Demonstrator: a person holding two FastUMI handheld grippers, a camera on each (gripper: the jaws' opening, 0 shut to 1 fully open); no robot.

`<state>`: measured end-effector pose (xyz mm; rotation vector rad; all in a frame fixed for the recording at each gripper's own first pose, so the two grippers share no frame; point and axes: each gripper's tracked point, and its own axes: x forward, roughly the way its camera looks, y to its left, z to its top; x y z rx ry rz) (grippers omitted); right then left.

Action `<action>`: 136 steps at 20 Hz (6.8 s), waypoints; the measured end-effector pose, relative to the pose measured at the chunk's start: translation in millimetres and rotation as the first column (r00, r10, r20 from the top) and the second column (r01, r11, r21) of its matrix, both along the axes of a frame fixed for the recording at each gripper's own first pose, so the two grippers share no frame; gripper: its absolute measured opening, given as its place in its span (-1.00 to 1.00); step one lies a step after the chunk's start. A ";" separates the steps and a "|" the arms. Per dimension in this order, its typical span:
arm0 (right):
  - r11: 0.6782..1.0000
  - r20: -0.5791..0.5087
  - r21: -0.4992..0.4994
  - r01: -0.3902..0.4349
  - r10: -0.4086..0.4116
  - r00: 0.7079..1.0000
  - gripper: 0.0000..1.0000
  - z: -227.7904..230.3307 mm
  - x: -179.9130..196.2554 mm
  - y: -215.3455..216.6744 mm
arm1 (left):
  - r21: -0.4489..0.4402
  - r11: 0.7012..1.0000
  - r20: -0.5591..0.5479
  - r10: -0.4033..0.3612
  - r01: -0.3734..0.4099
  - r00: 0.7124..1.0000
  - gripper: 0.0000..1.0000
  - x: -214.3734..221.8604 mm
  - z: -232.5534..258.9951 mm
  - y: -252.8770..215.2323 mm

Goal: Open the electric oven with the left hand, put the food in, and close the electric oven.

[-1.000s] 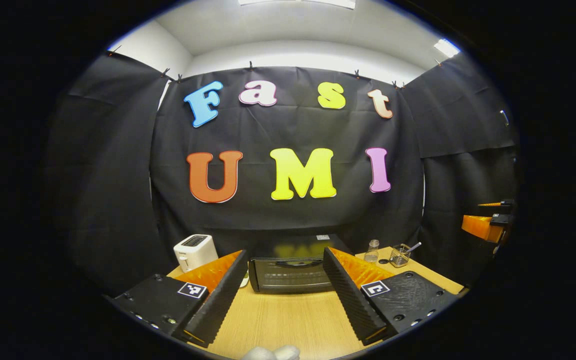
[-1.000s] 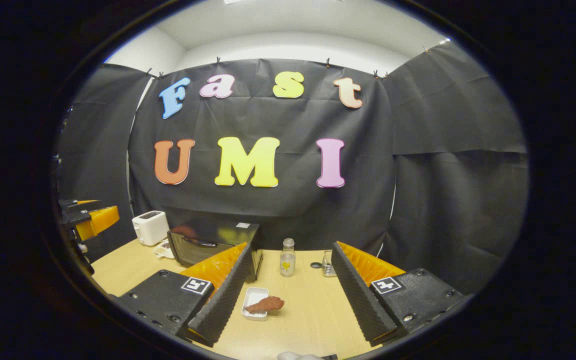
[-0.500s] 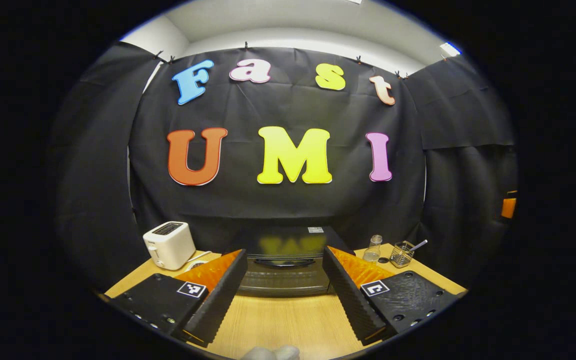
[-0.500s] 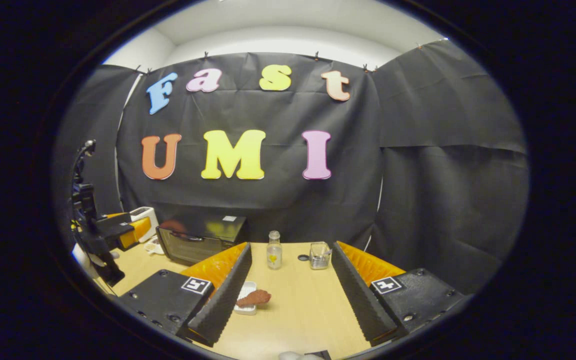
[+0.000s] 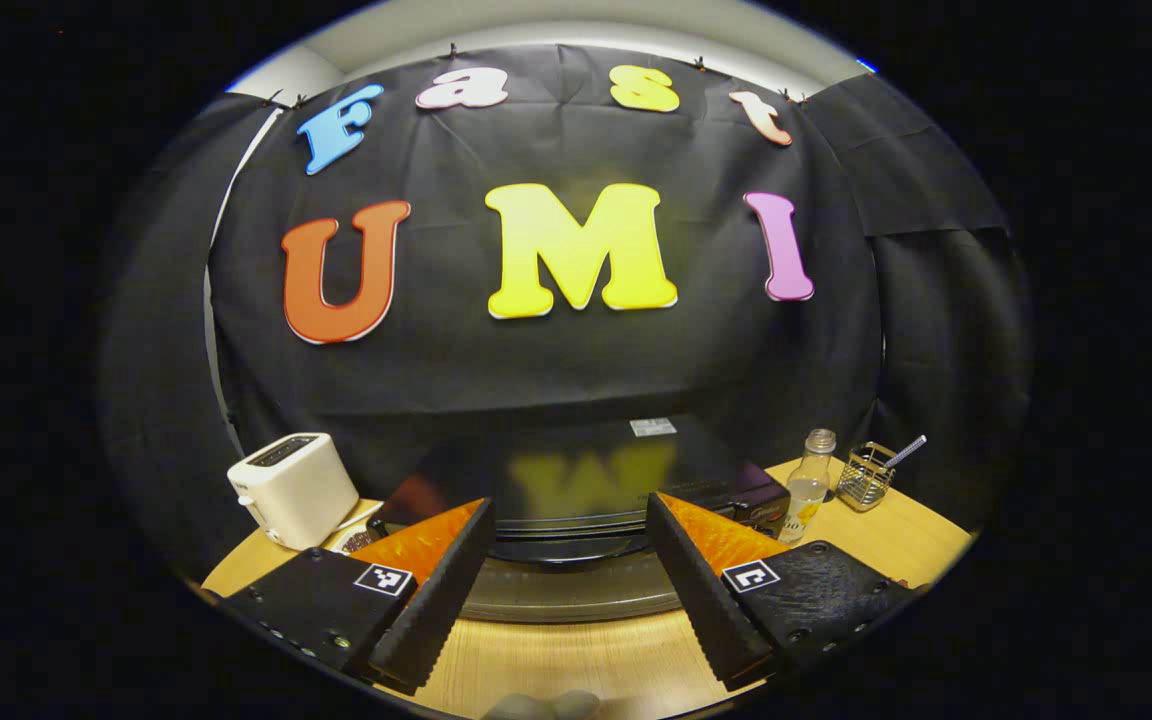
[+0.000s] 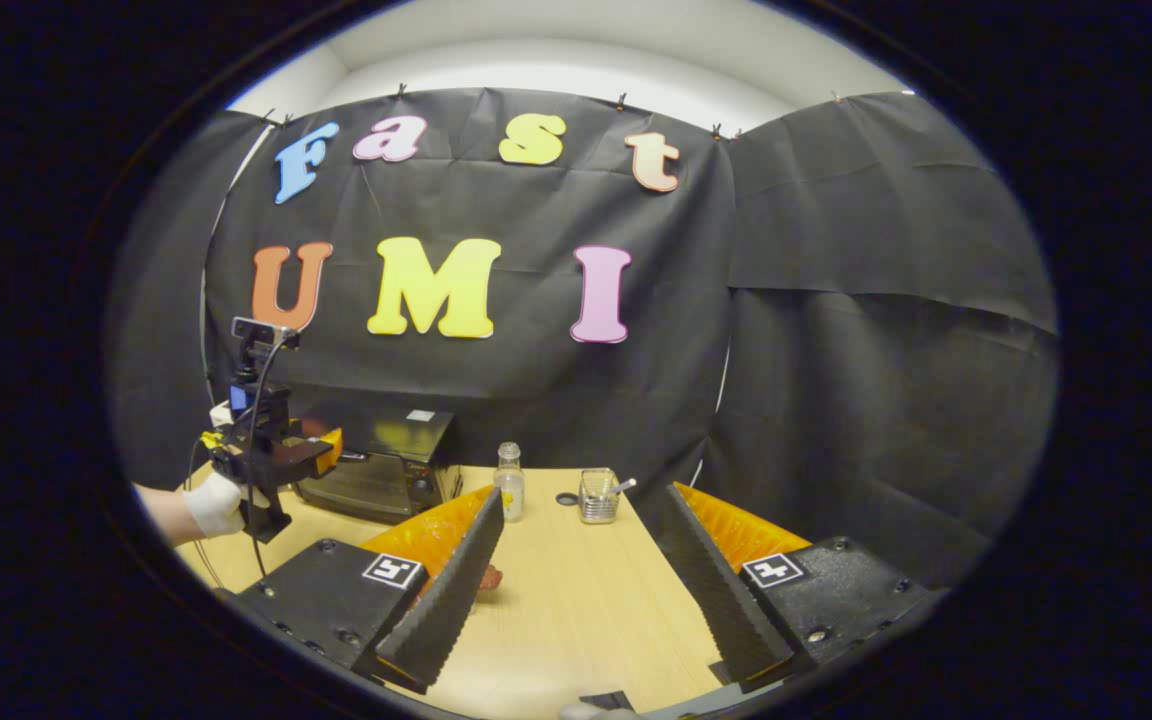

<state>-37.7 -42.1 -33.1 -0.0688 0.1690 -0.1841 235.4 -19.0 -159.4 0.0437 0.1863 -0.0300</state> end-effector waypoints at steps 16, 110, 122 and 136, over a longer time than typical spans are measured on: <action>0.997 -0.005 0.038 -0.067 0.067 0.998 0.96 -1.1 -1.5 20.4 | -0.139 0.990 -0.223 -0.006 -0.026 0.975 0.96 -21.2 -77.6 0.0; 0.641 -0.443 0.746 -0.182 0.681 0.584 -0.20 -286.0 179.9 84.7 | 0.025 0.913 -0.274 0.399 -0.408 0.875 0.94 -261.8 -26.5 75.3; 0.538 -0.353 0.828 -0.158 0.720 0.598 -0.71 -251.9 167.9 86.5 | 0.012 0.902 -0.242 0.422 -0.432 0.874 0.93 -285.4 -18.3 79.4; 0.361 -0.149 0.932 -0.021 0.436 0.888 -0.72 -179.1 131.1 225.2 | 0.061 0.965 -0.187 0.263 -0.256 0.947 0.94 -369.0 21.7 146.4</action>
